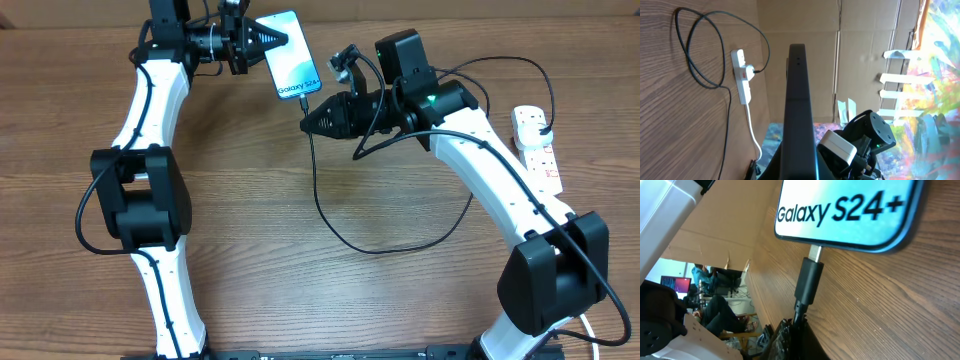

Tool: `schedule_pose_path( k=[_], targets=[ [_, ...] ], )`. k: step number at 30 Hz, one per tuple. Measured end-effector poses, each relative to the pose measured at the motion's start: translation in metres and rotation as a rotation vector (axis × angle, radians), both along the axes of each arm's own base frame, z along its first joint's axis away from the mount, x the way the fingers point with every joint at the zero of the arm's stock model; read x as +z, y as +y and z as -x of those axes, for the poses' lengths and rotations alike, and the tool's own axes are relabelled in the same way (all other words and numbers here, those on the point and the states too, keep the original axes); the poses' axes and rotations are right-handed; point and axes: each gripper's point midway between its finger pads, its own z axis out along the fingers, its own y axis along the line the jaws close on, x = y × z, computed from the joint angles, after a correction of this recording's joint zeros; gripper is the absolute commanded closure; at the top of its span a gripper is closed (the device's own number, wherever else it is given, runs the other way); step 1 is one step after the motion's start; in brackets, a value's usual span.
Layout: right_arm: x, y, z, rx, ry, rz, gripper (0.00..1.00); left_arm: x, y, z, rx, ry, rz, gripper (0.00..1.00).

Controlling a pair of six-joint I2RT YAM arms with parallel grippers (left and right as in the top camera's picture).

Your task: Plug charger to phone and switch on socket

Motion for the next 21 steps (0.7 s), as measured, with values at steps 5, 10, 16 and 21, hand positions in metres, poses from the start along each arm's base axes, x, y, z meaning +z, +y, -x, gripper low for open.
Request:
schedule_pose_path(
  k=[5, 10, 16, 21],
  targets=[
    [-0.0004, -0.0002, 0.0002, 0.0, 0.002, 0.002, 0.96, 0.0, -0.001, 0.0004, -0.003, 0.0, 0.0, 0.96],
    [-0.0008, -0.0004, -0.0002, -0.005, 0.004, 0.004, 0.96, 0.0001, -0.001, 0.0005, -0.003, 0.0, 0.001, 0.96],
    [-0.0013, -0.0014, -0.0034, -0.026, 0.012, 0.009, 0.96, 0.0, -0.001, 0.0003, -0.002, 0.0, 0.0, 0.96],
    [0.0006, -0.0006, -0.0054, -0.033, 0.01, 0.002, 0.96, -0.0002, -0.0016, 0.0001, -0.001, -0.001, -0.001, 0.96]
  ],
)
